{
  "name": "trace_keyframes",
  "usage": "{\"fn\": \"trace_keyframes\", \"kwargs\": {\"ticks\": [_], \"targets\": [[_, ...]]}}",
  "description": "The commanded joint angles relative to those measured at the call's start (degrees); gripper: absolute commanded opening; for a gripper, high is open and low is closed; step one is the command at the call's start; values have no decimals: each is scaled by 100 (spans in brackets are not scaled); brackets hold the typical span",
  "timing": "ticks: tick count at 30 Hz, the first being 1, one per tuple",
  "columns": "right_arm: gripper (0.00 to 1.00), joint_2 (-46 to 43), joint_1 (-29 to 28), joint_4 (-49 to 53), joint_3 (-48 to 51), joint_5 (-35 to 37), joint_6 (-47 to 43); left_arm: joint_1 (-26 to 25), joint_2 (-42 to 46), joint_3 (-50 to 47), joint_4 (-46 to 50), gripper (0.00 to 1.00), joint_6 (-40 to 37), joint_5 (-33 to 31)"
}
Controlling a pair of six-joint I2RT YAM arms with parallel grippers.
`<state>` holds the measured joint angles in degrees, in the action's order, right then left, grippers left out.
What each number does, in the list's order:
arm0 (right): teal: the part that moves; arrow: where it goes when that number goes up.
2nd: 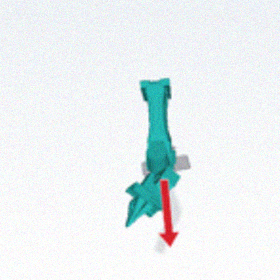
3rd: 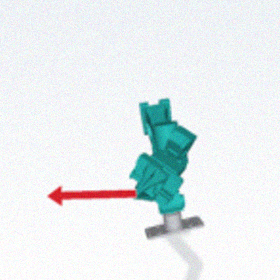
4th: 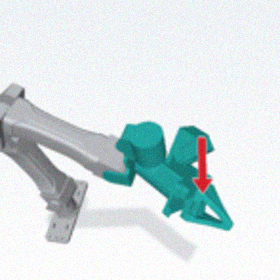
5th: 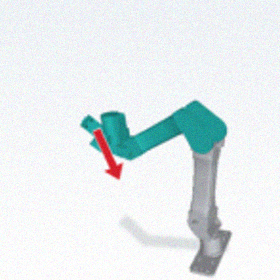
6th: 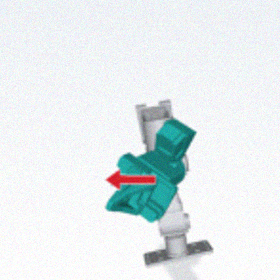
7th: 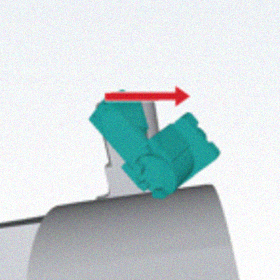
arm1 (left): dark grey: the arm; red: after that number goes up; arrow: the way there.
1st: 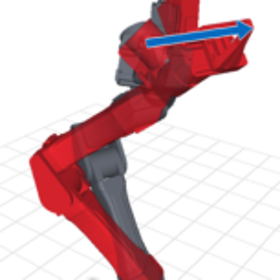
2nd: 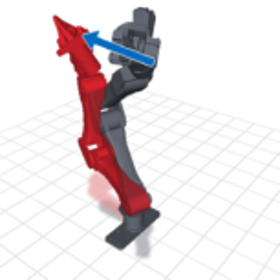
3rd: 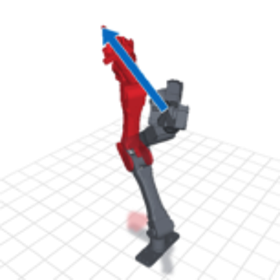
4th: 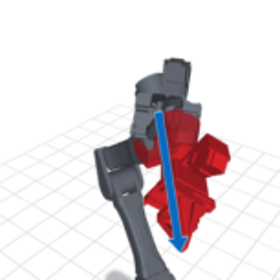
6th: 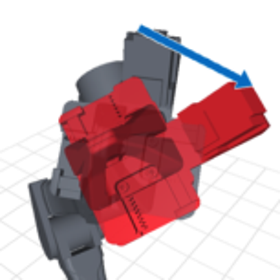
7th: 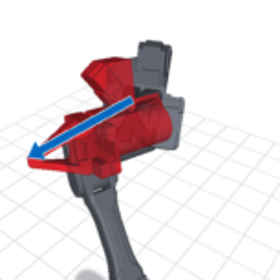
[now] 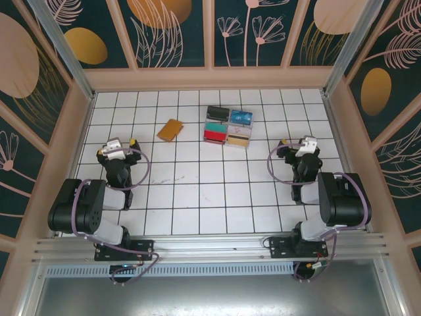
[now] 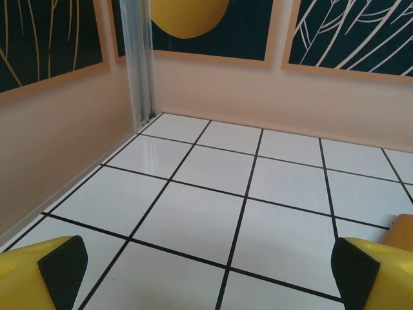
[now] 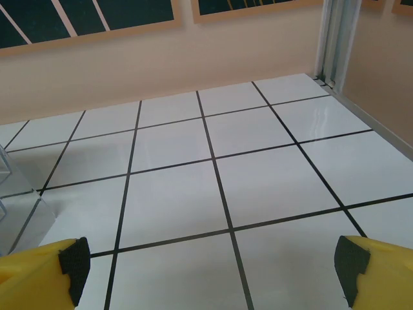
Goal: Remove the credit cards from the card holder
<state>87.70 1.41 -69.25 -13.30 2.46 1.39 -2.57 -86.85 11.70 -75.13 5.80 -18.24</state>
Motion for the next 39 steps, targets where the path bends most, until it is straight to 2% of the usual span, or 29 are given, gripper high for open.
{"fn": "trace_keyframes", "kwargs": {"ticks": [1,21,28,32,37,39], "targets": [[99,49,25,-220,-7,-140,-51,36,-34,51,-63,99,31,31],[99,44,34,-233,-1,-140,-42,37,-21,34,-87,99,26,19],[99,-181,8,-183,59,124,73,37,99,-163,-346,99,166,-322],[99,-904,-3,477,24,354,141,37,168,-279,-493,99,144,-259],[99,-2103,-29,2312,-445,499,553,37,303,-342,-514,99,66,-87],[99,-2481,-54,3050,-710,542,830,37,556,-183,-2,99,101,-183]]}}
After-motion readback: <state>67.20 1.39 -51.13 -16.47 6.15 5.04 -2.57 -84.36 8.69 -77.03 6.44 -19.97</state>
